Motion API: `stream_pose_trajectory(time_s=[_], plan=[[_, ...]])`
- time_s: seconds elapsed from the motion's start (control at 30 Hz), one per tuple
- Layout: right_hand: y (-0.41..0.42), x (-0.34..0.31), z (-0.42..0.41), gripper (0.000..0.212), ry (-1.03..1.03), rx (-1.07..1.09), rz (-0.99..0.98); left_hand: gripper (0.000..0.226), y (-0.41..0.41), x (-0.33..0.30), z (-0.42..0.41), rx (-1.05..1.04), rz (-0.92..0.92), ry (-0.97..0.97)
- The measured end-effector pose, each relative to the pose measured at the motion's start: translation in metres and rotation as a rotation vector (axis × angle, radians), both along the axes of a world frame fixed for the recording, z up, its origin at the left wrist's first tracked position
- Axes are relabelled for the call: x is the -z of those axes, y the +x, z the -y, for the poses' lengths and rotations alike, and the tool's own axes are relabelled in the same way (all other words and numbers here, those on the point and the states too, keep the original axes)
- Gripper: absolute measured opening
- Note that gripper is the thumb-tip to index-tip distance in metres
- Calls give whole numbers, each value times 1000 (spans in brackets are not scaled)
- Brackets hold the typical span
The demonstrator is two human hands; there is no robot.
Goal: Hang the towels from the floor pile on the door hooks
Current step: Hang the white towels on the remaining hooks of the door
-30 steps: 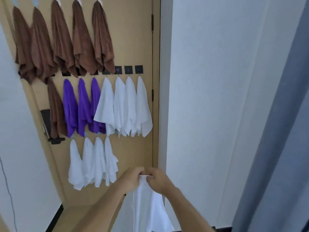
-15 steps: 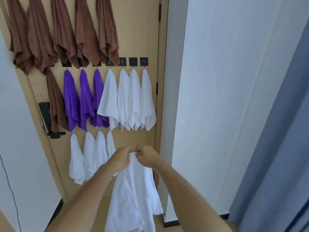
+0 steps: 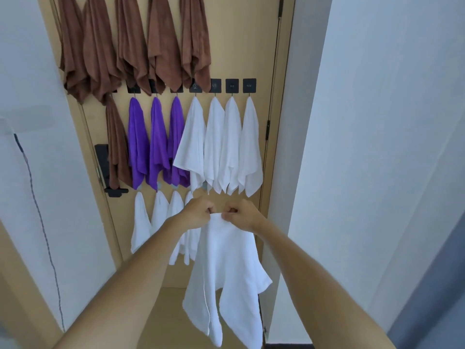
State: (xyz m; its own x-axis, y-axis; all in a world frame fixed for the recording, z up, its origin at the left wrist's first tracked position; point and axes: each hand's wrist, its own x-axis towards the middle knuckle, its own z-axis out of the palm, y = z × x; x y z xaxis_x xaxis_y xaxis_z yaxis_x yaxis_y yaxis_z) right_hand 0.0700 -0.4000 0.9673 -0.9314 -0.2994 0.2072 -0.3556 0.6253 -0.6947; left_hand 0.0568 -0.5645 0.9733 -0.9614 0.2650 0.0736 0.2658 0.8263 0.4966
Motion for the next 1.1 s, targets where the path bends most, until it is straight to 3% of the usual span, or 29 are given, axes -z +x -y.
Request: stream_pose_trajectory(time_s=[0.17,0.33,0.5,0.67,0.87,1.1], plan=[[-15,-9,-6,14,19,-40,24,28,-9,-8,-5,-63,114,198],[-27,-7,-8,20,62,-66,89,22,-14,-13,-7,-77,227,108],[-40,1,4,25,-121,-48,169,21,-30,2,-1,-113,100,309],[-64,25,26,25,3,-67,284,24,-57,24,17,-108,320,137],[-100,48,62,15,5,-66,329,21,-97,45,48,-91,380,117],[-147,68,108,28,-61,80,353,16,-148,62,85,-29,382,102]])
